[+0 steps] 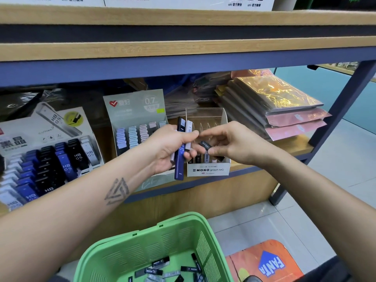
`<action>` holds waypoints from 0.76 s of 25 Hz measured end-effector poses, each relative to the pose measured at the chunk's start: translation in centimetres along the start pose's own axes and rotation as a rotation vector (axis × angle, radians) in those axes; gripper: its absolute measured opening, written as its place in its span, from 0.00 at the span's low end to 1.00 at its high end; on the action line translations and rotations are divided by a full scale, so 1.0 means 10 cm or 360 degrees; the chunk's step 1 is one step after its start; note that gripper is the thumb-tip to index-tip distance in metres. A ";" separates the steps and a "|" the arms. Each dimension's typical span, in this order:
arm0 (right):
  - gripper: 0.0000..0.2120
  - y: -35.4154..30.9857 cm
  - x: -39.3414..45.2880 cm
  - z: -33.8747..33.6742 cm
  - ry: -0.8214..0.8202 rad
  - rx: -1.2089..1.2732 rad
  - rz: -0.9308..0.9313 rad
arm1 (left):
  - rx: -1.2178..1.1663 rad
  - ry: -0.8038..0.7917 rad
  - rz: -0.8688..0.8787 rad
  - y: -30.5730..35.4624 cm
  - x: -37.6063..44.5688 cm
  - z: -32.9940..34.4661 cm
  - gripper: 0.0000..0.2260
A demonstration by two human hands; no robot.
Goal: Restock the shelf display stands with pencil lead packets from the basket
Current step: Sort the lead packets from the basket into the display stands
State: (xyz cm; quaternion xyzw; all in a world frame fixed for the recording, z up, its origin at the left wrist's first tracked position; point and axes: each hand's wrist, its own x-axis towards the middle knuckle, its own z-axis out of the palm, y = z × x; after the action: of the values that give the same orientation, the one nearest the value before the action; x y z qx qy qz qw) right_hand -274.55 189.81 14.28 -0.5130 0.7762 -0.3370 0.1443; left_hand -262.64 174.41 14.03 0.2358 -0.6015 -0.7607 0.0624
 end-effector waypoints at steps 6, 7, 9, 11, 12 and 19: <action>0.12 0.02 -0.04 -0.03 0.0223 0.1042 0.0221 | 0.0041 0.0038 -0.0005 0.01 -0.01 -0.09 0.06; 0.10 0.02 -0.03 -0.05 0.0238 0.1139 0.0234 | 0.0044 0.0004 -0.0033 0.00 -0.02 -0.09 0.06; 0.10 0.04 -0.01 -0.05 0.0239 0.1178 0.0247 | 0.0033 -0.0079 -0.0085 -0.02 -0.04 -0.08 0.07; 0.11 0.05 0.00 -0.02 0.0240 0.1197 0.0249 | 0.0020 -0.0166 -0.0133 -0.03 -0.06 -0.06 0.06; 0.11 0.04 0.01 0.00 0.0234 0.1225 0.0246 | 0.0010 -0.0212 -0.0157 -0.03 -0.07 -0.06 0.07; 0.13 0.13 0.05 0.04 0.0182 0.1444 0.0270 | 0.0072 -0.0123 -0.0114 -0.04 -0.11 -0.08 0.06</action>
State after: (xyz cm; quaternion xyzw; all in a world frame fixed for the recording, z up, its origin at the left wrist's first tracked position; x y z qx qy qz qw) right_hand -275.44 189.57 13.14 -0.3134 0.5963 -0.6571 0.3382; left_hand -261.30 174.24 13.82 0.2290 -0.6117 -0.7572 0.0065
